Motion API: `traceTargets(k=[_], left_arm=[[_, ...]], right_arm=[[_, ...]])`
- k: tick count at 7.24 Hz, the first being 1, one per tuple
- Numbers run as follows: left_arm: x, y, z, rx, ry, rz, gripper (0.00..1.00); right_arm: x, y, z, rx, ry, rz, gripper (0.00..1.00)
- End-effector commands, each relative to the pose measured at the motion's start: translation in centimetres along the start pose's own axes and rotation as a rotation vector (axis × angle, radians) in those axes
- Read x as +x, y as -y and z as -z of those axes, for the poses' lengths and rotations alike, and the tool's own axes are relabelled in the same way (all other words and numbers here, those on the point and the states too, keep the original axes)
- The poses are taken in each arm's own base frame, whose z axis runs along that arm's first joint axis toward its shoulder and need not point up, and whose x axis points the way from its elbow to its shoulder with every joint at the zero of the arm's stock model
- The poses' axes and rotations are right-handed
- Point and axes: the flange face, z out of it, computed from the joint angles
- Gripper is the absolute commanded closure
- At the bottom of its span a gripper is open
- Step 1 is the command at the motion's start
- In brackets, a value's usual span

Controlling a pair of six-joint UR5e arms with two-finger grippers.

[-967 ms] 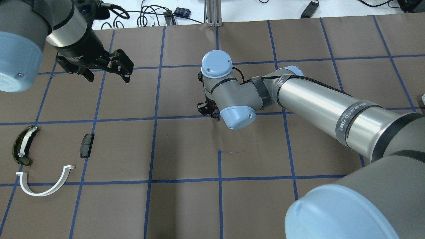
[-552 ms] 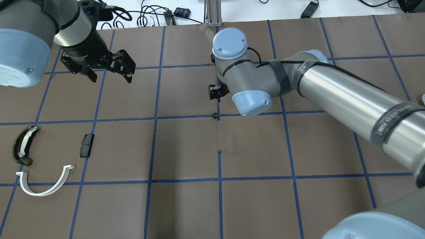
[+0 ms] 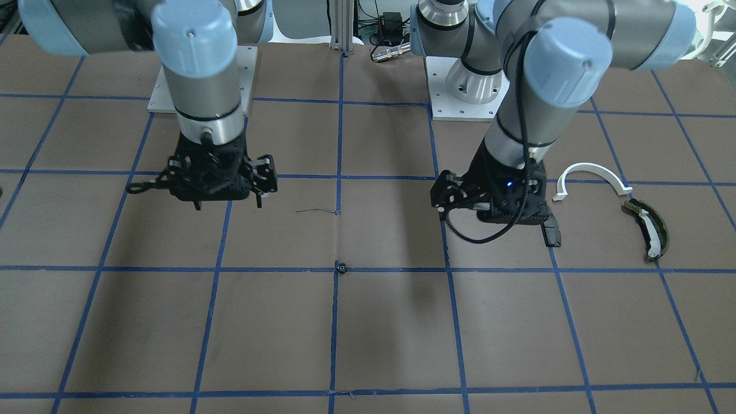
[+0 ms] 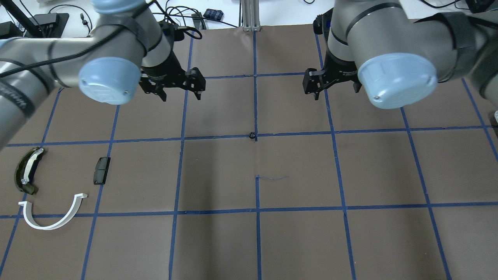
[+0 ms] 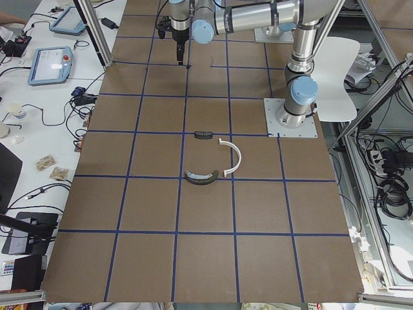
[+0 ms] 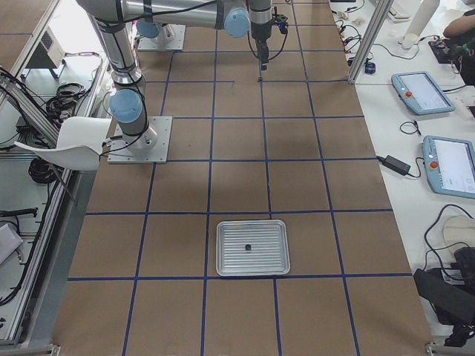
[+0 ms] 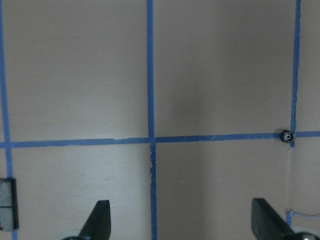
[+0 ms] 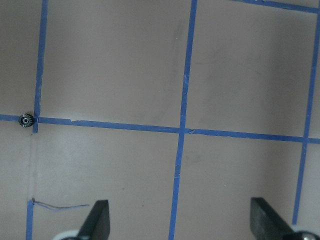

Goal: Place bearing gear from tray to pile

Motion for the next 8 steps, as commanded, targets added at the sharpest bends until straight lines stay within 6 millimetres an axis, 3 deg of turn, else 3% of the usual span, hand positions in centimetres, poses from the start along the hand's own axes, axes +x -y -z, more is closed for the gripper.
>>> traceTargets(k=[1, 3, 4, 6, 8], left_arm=[[7.5, 0.8, -7.7, 0.021, -0.010, 0.021, 0.00], [13.1, -0.3, -12.8, 0.011, 0.019, 0.063, 0.00], [13.9, -0.2, -14.5, 0.014, 0.020, 0.058, 0.00], [14.8, -0.9, -17.7, 0.003, 0.034, 0.045, 0.00], [14.8, -1.8, -18.9, -0.022, 0.042, 0.055, 0.08]], right_arm=[[1.4, -2.2, 2.9, -0.002, 0.010, -0.019, 0.00], [1.2, -1.7, 4.5, -0.018, 0.089, -0.043, 0.00], [1.3, -1.7, 5.6, -0.002, 0.107, -0.128, 0.00], [1.3, -1.9, 5.8, -0.010, 0.094, -0.125, 0.00], [1.1, -2.1, 5.3, -0.019, 0.092, -0.120, 0.00]])
